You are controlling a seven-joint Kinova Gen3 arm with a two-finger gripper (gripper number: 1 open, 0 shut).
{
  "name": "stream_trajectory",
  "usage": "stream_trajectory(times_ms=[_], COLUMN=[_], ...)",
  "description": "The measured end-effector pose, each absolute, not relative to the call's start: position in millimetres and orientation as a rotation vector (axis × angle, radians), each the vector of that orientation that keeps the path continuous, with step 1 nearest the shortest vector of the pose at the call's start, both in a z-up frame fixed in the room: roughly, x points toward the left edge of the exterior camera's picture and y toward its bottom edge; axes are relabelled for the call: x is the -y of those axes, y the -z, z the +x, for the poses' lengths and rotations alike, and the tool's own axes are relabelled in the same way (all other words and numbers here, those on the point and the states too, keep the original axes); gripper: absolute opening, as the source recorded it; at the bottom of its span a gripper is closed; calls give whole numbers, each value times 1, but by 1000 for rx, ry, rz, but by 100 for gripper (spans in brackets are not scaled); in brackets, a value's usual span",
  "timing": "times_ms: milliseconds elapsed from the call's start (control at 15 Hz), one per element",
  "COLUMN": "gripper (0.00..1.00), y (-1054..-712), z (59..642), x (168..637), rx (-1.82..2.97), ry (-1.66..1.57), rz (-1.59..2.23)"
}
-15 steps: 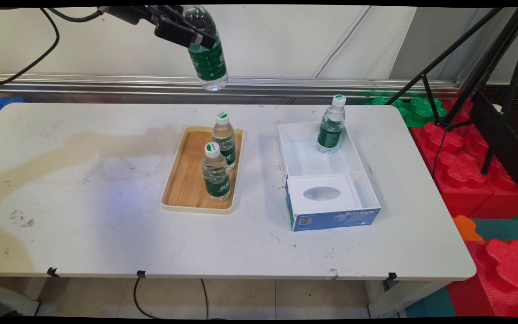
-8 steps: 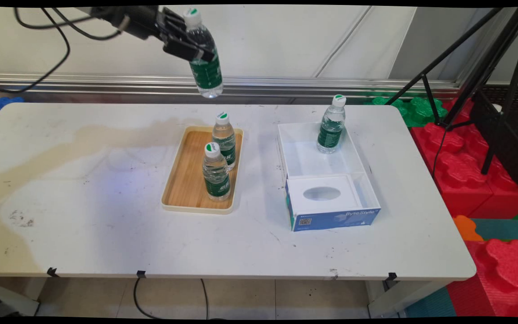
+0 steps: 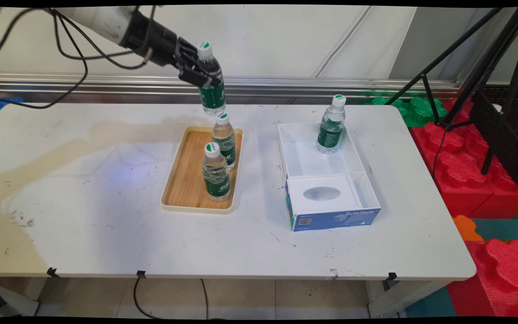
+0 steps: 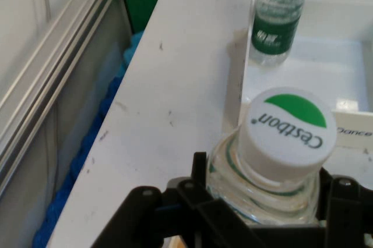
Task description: Place the picked object on the tray
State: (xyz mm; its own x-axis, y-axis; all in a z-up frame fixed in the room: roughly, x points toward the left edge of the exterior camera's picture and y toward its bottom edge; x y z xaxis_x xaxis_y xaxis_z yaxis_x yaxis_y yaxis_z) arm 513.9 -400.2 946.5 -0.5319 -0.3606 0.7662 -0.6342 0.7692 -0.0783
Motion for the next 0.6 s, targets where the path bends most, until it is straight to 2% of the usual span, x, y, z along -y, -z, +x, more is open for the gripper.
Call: stream_trajectory(times_ms=[600], gripper=[0], y=[-886], z=[513], x=[428], rx=[2226], ry=[-413], rz=[742])
